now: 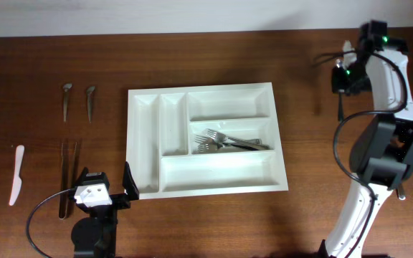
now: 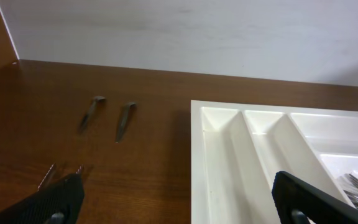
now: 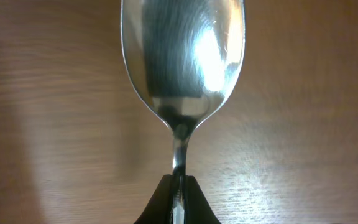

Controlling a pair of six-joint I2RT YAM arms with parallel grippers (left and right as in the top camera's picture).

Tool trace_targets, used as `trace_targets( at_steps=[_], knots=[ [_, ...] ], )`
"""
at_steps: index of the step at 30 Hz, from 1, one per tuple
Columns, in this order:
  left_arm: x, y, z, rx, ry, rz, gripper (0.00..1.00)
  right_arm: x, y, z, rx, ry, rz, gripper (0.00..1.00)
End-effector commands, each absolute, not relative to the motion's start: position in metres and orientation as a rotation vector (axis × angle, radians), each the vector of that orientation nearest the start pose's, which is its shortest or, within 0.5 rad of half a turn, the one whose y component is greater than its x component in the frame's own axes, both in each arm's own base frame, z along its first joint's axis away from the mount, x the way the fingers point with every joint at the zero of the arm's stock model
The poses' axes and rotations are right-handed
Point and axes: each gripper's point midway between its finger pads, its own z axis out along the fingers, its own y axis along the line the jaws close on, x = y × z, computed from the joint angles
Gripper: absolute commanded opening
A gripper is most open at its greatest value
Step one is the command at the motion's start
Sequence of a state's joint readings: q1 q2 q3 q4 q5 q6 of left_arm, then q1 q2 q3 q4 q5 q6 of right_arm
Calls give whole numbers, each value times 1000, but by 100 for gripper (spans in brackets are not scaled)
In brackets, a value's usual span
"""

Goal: Pack container
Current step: 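Lift the spoon and carry it left over the tray's top compartment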

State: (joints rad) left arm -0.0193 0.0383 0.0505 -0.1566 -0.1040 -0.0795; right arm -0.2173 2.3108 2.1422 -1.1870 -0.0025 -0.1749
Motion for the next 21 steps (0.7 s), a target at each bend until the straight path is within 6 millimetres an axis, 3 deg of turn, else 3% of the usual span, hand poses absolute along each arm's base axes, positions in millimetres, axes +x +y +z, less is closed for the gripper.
trace_targets(
  at_steps=[1,5,10,16,21],
  knots=[
    [243,10,150,-119,1710,2,99,510,-69,116,-205,2849,-25,4],
    [243,10,150,-119,1710,3,99,522,-25,141,-433,2762,34,4],
    [243,10,150,-119,1710,2,99,519,29,148,-745,2680,89,4],
    [243,10,150,-119,1710,2,99,484,88,141,-1197,2619,174,4],
    [243,10,150,-119,1710,2,99,453,123,138,-1510,2547,213,4]
  ],
)
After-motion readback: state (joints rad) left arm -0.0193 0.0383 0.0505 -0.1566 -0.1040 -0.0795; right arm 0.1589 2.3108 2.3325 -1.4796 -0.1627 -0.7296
